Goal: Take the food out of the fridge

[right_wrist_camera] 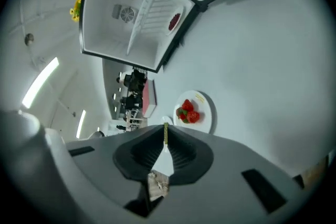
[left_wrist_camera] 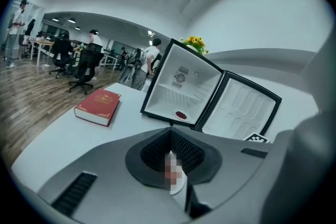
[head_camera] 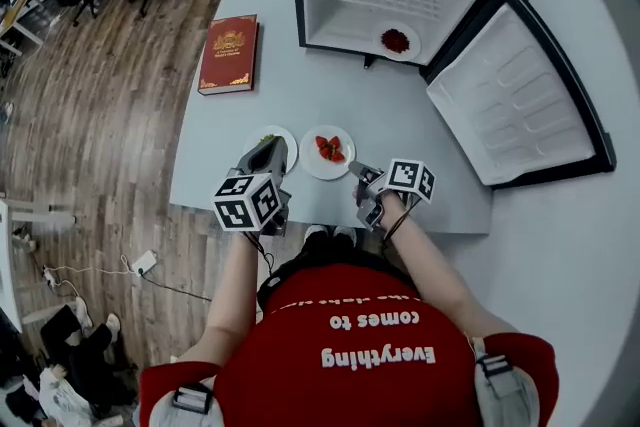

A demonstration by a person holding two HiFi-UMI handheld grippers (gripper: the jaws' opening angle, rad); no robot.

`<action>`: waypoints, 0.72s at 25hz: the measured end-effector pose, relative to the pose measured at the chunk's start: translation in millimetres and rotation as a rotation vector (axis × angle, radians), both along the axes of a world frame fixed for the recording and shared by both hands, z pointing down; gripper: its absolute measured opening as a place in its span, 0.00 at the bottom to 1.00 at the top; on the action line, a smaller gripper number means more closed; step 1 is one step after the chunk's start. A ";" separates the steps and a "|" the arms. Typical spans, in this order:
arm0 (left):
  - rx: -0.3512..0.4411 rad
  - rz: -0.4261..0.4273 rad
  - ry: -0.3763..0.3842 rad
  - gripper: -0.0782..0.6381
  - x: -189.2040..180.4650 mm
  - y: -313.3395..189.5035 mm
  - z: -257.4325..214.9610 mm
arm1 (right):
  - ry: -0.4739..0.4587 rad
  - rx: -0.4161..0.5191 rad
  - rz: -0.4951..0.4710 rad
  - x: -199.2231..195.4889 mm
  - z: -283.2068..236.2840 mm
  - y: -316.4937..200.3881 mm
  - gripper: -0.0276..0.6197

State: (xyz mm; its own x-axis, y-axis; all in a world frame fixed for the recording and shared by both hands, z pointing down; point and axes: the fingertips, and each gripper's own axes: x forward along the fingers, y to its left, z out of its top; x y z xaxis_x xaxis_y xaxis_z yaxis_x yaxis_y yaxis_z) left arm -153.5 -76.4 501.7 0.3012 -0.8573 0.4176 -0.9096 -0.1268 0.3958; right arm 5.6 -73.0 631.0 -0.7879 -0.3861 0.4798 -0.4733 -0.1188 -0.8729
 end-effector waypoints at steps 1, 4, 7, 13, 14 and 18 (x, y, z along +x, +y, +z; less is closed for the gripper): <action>0.005 0.031 -0.004 0.11 11.5 -6.2 -2.2 | -0.038 0.026 0.030 5.3 -9.9 -5.2 0.09; 0.010 0.123 -0.012 0.11 47.0 -21.3 -5.4 | -0.182 0.124 0.106 20.8 -41.5 -20.2 0.06; 0.019 0.209 -0.024 0.11 78.6 -36.5 -8.9 | -0.285 0.193 0.171 38.1 -62.4 -34.1 0.06; 0.042 0.328 -0.036 0.11 124.9 -69.6 -16.8 | -0.316 0.223 0.259 66.2 -69.5 -56.6 0.06; 0.044 0.340 -0.038 0.11 129.5 -74.6 -17.1 | -0.314 0.226 0.268 69.5 -69.2 -60.4 0.06; 0.044 0.362 -0.036 0.11 141.1 -93.0 -16.6 | -0.281 0.248 0.300 78.9 -70.3 -79.1 0.06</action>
